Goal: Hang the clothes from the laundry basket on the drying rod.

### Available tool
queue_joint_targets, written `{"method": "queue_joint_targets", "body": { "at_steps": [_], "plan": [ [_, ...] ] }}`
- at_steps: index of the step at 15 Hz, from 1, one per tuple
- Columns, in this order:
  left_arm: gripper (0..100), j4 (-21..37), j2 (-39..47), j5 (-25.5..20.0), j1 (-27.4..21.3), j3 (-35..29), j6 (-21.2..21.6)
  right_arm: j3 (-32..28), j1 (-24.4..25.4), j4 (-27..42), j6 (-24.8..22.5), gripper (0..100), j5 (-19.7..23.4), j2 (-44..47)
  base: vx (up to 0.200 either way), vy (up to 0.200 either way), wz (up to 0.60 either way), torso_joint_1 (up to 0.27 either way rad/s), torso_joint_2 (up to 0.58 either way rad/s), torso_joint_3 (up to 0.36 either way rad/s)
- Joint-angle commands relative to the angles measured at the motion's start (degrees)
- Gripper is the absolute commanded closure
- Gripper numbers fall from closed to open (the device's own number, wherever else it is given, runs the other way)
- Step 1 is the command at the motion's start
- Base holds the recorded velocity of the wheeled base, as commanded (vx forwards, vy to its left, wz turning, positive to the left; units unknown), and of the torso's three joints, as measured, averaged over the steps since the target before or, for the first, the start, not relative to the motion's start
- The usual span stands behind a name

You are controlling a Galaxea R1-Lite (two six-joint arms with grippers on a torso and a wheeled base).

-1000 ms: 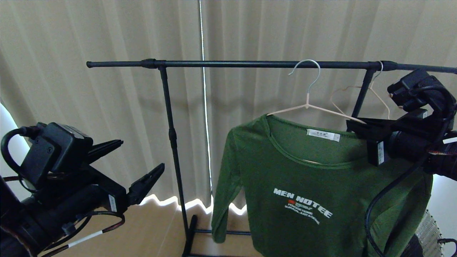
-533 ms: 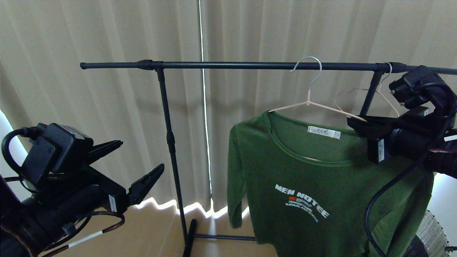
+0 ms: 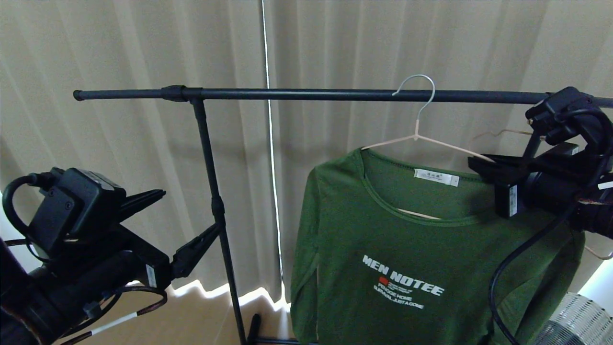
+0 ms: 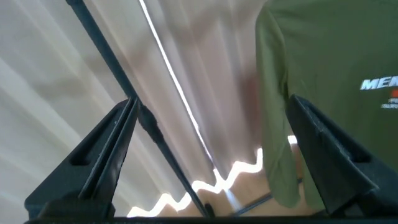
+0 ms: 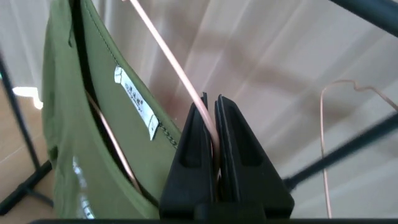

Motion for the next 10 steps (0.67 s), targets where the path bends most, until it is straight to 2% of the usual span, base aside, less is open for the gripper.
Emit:
{"method": "queue_joint_targets", "body": {
  "at_steps": [1, 4, 10],
  "plan": [
    [0, 0.0, 0.1, 0.0, -0.1, 0.0, 0.2, -0.7, -0.5, 0.0, 0.1, 100, -0.7, 0.5, 0.000, 0.000, 0.00, 0.000, 0.00, 0.000],
    [0, 0.0, 0.1, 0.0, -0.2, 0.3, 1.0, -1.9, -2.6, 0.1, 0.0, 100, -1.4, 1.1, 0.000, 0.000, 0.00, 0.000, 0.00, 0.000],
    [0, 0.0, 0.4, 0.0, -0.3, 0.1, 2.9, -6.5, -4.5, 0.0, 0.0, 100, -8.0, 8.9, 0.000, 0.000, 0.00, 0.000, 0.00, 0.000]
  ]
}}
